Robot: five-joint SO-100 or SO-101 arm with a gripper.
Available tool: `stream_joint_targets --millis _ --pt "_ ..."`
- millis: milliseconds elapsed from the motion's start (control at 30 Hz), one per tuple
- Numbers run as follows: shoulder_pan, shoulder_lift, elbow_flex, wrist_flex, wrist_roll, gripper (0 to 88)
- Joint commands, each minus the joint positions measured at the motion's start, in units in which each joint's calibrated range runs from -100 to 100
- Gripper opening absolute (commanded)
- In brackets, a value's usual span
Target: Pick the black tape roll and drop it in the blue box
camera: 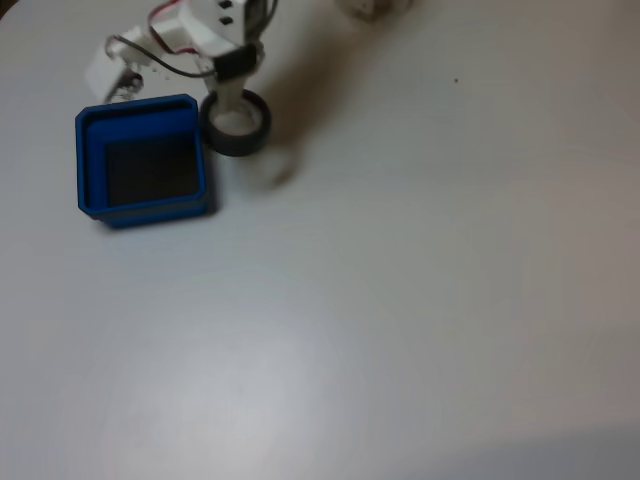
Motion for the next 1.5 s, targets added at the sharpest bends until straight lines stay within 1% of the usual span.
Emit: stream_joint_targets --millis 0,500,767,867,1000,1167,1467 --pt "3.19 -0.61 -4.74 -0.18 0.38 1.2" --pt "5.64 1.22 -4.38 -11.81 0.47 1.2" --pt "10.03 5.74 -4.47 -17.51 0.56 1.2" --pt "11.11 7.08 -4.38 -19.16 2.40 1.2" --pt "12.28 8.67 -4.38 -20.97 4.59 1.2" --pt "13.75 10.42 -4.29 -22.62 4.68 1.2" --pt "13.75 13.10 -4.47 -23.28 4.68 1.2"
